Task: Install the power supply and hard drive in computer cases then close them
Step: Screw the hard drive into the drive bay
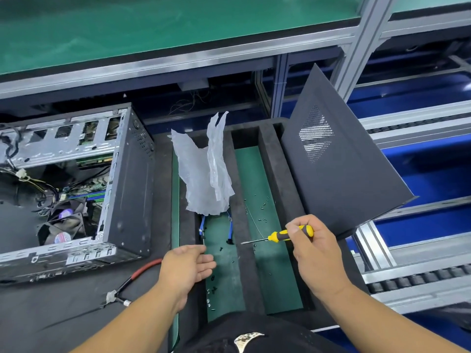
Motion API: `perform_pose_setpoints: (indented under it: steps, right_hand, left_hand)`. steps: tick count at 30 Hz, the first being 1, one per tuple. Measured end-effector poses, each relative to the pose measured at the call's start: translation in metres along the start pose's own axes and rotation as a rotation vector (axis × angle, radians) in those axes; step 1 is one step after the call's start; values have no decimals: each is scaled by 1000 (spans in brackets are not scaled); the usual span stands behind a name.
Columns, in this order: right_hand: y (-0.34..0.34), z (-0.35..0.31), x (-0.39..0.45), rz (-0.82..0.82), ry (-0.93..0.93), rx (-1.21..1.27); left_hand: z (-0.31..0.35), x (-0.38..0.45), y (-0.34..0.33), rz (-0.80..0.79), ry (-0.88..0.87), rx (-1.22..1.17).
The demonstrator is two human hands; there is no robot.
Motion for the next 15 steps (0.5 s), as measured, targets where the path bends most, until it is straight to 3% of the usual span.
perform_pose_setpoints:
  steps: [3, 7, 11, 15]
  right_hand:
    - [-9, -5, -2, -47, 74, -94]
    - [-28, -3, -17, -272, 215, -289]
    - [-55, -3, -36, -477, 383, -444]
    - [-77, 4, -45, -614, 407, -477]
  left_hand:
    - [2, -5, 1, 53, -94, 96]
    - [4, -10, 5, 111, -247, 349]
    - [4, -11, 8, 131, -290, 437]
    - [5, -14, 8, 145, -320, 494]
Point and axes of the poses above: each hand's wrist, its own x-axis towards the middle knuckle, its own y-axis out of the back of the hand, z = x × y, the point moved 6 cm from there along x, towards the middle knuckle, and after that the axes turned 8 degrees about y, right-handed, at the moved point
